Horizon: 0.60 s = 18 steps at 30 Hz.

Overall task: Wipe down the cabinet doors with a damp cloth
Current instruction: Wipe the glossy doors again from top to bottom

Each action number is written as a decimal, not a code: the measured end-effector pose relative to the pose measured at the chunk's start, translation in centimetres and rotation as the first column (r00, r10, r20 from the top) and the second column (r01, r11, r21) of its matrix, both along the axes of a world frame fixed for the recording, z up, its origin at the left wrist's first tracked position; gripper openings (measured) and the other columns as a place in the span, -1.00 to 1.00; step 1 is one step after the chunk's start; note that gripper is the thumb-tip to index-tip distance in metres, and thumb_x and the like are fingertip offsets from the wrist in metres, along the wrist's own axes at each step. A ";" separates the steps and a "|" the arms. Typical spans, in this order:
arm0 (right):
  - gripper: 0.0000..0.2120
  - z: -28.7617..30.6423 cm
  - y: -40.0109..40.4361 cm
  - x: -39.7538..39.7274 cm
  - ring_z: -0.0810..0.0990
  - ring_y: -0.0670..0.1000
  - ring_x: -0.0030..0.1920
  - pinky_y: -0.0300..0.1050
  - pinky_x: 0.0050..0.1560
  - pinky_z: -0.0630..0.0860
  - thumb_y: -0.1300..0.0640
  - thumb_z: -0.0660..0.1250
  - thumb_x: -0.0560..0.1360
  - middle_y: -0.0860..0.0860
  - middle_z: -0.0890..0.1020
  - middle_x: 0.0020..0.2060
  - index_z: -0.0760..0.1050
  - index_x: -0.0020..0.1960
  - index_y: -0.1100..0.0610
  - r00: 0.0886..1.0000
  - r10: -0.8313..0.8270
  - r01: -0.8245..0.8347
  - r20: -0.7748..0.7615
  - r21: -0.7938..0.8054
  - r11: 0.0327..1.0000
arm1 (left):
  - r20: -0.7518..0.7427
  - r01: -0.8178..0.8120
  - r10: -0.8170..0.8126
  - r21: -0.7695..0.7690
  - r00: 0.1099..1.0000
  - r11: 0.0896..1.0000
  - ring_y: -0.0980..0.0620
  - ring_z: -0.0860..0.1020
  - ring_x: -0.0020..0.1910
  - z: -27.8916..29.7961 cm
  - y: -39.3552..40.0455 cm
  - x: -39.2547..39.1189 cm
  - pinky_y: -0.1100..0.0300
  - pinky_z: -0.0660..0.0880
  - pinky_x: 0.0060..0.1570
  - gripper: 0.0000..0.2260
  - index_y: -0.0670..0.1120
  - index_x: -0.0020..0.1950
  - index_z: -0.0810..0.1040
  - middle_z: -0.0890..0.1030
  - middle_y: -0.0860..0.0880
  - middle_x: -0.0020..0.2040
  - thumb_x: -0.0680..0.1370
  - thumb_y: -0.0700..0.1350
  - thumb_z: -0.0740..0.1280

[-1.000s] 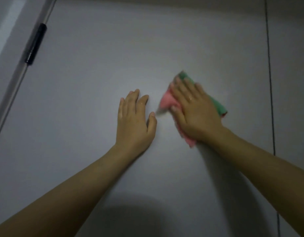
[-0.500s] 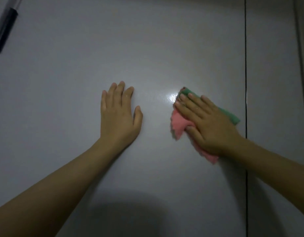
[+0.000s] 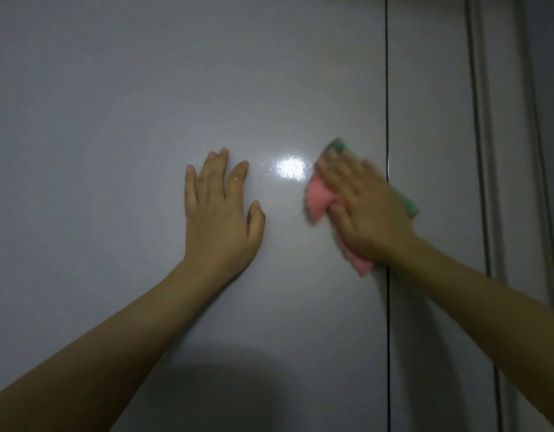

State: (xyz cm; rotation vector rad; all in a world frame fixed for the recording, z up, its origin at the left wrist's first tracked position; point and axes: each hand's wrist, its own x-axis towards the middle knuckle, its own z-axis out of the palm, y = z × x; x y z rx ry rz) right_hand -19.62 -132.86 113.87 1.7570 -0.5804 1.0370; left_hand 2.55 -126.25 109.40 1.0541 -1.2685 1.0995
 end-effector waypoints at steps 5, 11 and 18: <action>-0.40 3.8 -0.5 -1.6 -0.01 0.08 0.54 0.05 0.53 -0.08 -0.07 -0.14 0.57 0.12 0.07 0.55 0.01 0.56 0.15 0.831 -0.017 -0.045 0.556 0.098 0.994 | 0.049 0.064 -0.067 0.052 0.997 0.997 -0.15 0.10 0.52 -2.0 -0.1 -3.2 -0.03 -0.18 0.49 -0.47 -0.17 0.46 0.29 0.21 -0.21 0.51 0.52 0.00 0.14; -0.45 -9.4 -0.1 -2.3 -0.05 0.03 0.55 -0.01 0.53 -0.13 -0.04 -0.06 0.60 0.06 0.02 0.53 -0.02 0.55 0.11 0.995 -0.026 0.018 0.091 0.085 0.996 | 0.126 0.073 -0.086 0.108 0.988 0.992 -0.18 0.12 0.52 -4.2 -1.5 -7.2 -0.13 -0.07 0.49 -0.44 -0.17 0.48 0.28 0.22 -0.22 0.51 0.52 0.04 0.09; -0.38 -3.2 -1.6 -6.6 -0.01 0.08 0.55 0.01 0.54 -0.13 -0.07 -0.15 0.56 0.13 0.06 0.54 -0.01 0.55 0.18 0.800 -0.048 -0.072 0.598 0.174 0.982 | 0.168 -0.002 -0.015 0.101 0.986 0.995 -0.19 0.06 0.53 -4.8 -2.4 -7.2 -0.15 -0.04 0.49 -0.43 -0.16 0.52 0.21 0.15 -0.22 0.54 0.54 0.03 0.04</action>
